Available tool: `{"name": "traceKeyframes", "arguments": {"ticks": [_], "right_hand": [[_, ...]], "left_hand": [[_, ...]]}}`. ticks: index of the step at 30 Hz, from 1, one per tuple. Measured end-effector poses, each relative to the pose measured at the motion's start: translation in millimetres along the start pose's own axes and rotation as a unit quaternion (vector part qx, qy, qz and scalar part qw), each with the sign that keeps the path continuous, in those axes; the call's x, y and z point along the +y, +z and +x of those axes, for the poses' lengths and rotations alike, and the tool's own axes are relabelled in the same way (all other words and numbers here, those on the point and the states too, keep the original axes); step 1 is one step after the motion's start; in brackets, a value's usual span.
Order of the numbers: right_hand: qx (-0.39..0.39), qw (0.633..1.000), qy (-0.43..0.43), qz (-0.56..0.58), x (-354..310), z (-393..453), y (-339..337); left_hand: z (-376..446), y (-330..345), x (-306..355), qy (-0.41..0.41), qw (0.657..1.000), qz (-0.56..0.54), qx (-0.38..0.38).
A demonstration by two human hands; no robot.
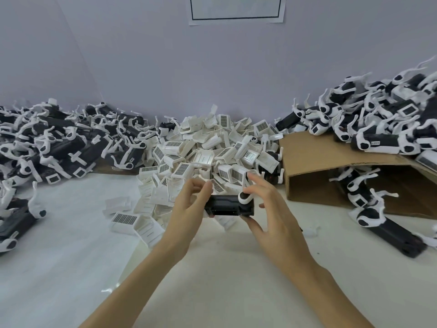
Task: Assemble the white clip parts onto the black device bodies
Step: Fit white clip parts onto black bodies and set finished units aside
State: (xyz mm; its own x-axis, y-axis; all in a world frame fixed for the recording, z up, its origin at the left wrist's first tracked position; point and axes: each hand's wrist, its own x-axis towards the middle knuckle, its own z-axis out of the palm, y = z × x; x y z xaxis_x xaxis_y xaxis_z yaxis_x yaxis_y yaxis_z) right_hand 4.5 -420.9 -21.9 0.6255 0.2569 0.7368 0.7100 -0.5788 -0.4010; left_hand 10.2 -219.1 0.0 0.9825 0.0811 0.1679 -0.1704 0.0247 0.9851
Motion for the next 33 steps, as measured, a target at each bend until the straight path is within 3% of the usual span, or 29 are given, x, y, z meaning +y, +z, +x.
{"name": "traceKeyframes", "arguments": {"ticks": [2,4,6,8,10,12,16,19,21,24,28,33], "right_hand": [[0.016,1.0,0.001,0.001,3,0,-2],[0.025,0.999,0.02,0.021,7,0,-4],[0.027,0.992,0.088,0.092,7,-2,-5],[0.014,0.964,0.179,0.197,5,-3,-4],[-0.01,0.939,0.24,0.247,5,-5,-3],[-0.028,0.924,0.28,0.259,5,-4,-3],[-0.028,0.887,0.335,0.316,0,0,-1],[-0.011,0.854,0.359,0.376,-3,2,7],[-0.028,0.898,0.324,0.297,-2,-3,12],[-0.146,0.959,0.212,0.117,1,-13,17],[-0.221,0.969,0.106,-0.015,-1,-15,26],[-0.206,0.971,0.08,-0.095,-6,-11,30]], "left_hand": [[0,0,-1,0.016,0.999,0.033,0.012],[0,1,1,-0.005,1.0,-0.015,0.014],[2,-2,4,0.024,0.999,-0.03,-0.012],[3,-8,3,0.096,0.989,0.094,-0.066],[6,-14,-5,0.16,0.942,0.276,-0.104],[7,-17,-8,0.193,0.916,0.332,-0.114],[9,-20,-4,0.194,0.932,0.296,-0.077],[15,-24,-2,0.145,0.966,0.213,-0.011],[17,-24,1,0.106,0.983,0.146,0.039],[20,-27,4,0.068,0.989,0.062,0.116],[24,-33,4,0.066,0.983,0.045,0.167],[24,-31,2,0.06,0.981,0.024,0.181]]}}
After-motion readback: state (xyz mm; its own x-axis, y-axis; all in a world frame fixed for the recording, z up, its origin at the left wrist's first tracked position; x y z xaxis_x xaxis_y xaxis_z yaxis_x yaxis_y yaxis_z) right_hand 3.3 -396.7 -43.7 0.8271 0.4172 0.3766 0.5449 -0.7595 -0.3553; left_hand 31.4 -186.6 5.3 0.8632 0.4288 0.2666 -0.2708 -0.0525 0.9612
